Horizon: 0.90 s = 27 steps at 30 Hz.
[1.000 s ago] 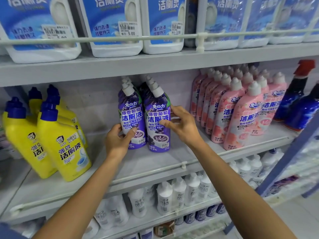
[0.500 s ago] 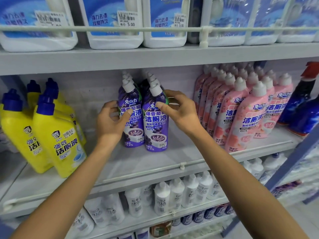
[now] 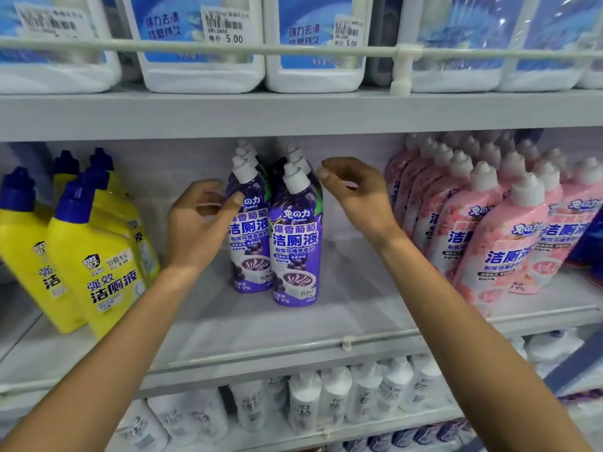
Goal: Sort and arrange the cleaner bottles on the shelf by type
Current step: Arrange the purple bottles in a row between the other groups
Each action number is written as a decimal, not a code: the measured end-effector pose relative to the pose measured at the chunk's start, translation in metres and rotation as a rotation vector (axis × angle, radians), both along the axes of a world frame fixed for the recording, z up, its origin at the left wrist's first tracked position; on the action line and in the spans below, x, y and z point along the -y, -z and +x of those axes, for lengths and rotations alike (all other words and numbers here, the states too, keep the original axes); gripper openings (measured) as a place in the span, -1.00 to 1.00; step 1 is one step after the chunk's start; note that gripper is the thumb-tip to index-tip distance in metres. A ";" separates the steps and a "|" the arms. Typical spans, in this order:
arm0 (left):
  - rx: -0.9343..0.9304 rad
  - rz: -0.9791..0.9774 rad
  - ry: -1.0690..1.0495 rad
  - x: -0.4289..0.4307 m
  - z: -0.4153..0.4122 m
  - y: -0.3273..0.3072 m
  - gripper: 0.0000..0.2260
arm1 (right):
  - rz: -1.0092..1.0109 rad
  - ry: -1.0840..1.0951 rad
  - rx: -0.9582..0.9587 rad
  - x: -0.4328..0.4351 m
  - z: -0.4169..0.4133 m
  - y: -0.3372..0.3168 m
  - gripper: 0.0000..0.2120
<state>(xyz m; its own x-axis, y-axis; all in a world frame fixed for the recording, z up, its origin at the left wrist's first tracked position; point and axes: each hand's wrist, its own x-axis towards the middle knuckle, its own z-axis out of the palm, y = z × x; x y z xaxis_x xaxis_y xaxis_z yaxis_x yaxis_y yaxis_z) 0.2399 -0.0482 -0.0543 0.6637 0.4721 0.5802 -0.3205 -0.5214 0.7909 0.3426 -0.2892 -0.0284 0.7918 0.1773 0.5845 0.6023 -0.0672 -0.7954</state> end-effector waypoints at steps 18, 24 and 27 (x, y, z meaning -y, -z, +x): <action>-0.175 -0.387 0.050 -0.005 0.040 -0.049 -0.85 | -0.084 -0.111 -0.101 -0.013 0.071 -0.016 -0.90; -0.341 -0.381 0.110 -0.005 0.046 -0.037 -0.83 | -0.145 -0.269 -0.161 -0.025 0.077 -0.012 -0.85; -0.328 -0.382 0.104 -0.007 0.047 -0.037 -0.84 | -0.167 -0.307 -0.165 -0.023 0.081 -0.013 -0.83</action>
